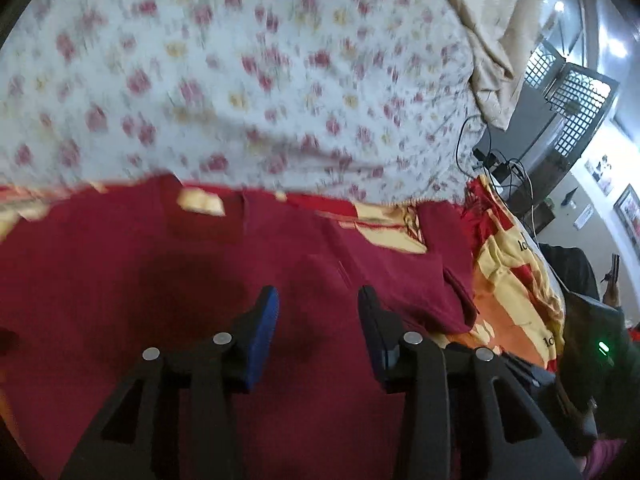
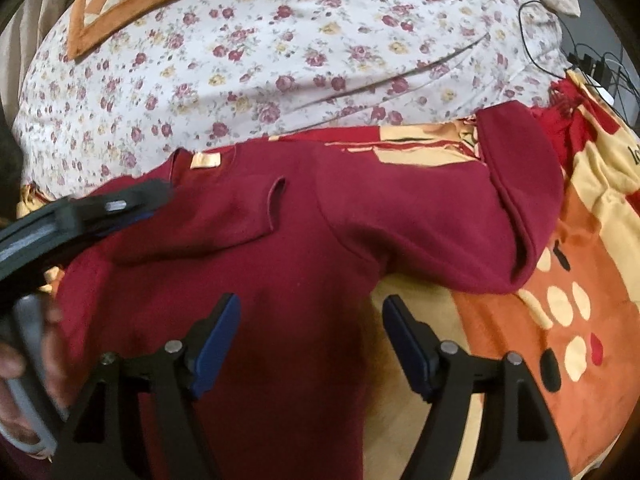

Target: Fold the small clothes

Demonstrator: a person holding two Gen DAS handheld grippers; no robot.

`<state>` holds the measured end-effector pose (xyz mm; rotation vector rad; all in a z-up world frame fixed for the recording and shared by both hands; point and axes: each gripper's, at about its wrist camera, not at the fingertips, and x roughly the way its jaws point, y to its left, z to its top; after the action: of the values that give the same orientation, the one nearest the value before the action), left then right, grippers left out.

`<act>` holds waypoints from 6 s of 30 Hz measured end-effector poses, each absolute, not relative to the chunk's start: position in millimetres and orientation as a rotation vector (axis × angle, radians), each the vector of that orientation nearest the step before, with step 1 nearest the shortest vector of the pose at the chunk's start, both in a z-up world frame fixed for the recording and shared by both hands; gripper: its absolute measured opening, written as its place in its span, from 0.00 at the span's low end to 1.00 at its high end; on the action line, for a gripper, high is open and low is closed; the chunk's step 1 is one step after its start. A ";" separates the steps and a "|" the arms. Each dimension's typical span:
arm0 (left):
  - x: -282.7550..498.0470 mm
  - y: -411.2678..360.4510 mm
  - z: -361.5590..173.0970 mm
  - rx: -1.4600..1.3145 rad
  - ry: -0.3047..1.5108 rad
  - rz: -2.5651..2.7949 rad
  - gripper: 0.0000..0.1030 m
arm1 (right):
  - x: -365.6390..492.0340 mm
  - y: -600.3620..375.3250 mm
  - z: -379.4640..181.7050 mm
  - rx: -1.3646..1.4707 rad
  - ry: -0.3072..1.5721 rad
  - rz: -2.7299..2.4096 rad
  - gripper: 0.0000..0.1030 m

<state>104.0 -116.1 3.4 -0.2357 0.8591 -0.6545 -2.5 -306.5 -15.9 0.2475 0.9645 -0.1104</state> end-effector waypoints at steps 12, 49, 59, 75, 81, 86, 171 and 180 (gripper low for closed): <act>102.4 30.8 1.8 -0.124 0.826 -0.171 0.33 | 68.0 -302.1 -22.6 0.314 0.962 -0.041 0.68; 118.7 43.8 -47.4 -0.198 0.968 -0.069 0.33 | 89.0 -324.6 -35.5 0.094 0.999 -0.151 0.20; 114.4 42.6 -44.7 -0.179 0.953 -0.058 0.33 | 74.6 -325.4 -16.8 0.142 0.964 -0.129 0.26; 79.3 15.3 -15.0 -0.255 0.895 -0.137 0.33 | 37.4 -348.3 -14.8 0.193 0.967 -0.113 0.49; 73.9 -6.4 -8.5 -0.238 0.892 -0.185 0.33 | 27.4 -410.9 -7.5 0.225 0.940 -0.226 0.50; 75.1 -15.6 -12.4 -0.240 0.910 -0.196 0.33 | 42.5 -479.6 -5.8 0.260 0.913 -0.397 0.51; 150.9 -88.4 9.4 -0.318 0.892 -0.464 0.00 | 13.0 -420.3 25.6 0.411 0.928 0.064 0.62; 150.1 -141.2 -46.3 -0.135 1.087 -0.326 0.32 | 10.5 -410.7 25.0 0.388 0.937 0.096 0.65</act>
<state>150.1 -141.2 -46.3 -0.1355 1.0865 -0.3257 10.5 -410.7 25.0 0.3880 0.9367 0.0965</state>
